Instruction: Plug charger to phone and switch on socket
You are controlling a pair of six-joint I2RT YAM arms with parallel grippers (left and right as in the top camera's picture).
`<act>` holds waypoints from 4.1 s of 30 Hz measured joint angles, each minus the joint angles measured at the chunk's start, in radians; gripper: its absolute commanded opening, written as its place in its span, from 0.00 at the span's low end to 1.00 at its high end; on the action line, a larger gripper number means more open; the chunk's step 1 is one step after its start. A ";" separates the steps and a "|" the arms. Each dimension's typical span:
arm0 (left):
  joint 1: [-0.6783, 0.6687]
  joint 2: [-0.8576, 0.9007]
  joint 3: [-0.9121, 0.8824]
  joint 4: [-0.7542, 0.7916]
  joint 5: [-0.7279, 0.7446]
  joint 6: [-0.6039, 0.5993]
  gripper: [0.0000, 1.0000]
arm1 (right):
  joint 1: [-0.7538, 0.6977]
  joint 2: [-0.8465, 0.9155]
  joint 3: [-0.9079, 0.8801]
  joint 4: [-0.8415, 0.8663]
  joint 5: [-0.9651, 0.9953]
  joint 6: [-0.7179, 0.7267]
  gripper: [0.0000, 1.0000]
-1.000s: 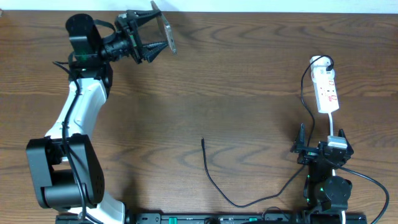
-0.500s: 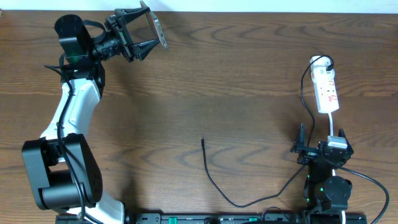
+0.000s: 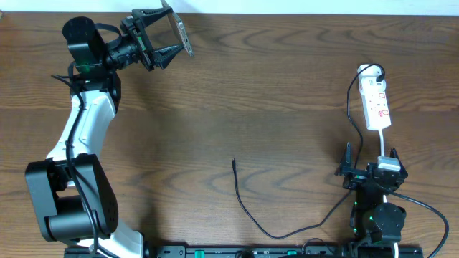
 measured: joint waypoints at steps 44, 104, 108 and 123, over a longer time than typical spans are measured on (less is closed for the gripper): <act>0.000 0.000 0.000 0.000 0.000 0.000 0.07 | 0.000 0.000 0.000 0.000 0.000 0.000 0.99; -0.100 0.000 0.001 -0.333 -0.183 0.437 0.07 | 0.089 1.430 0.877 0.349 -1.209 0.392 0.99; -0.100 0.000 0.001 -0.350 -0.253 0.501 0.07 | 0.152 1.430 0.880 0.431 -1.205 0.409 0.99; -0.177 -0.001 0.001 -0.449 -0.438 0.603 0.07 | 0.385 1.476 0.881 0.448 -0.821 0.495 0.80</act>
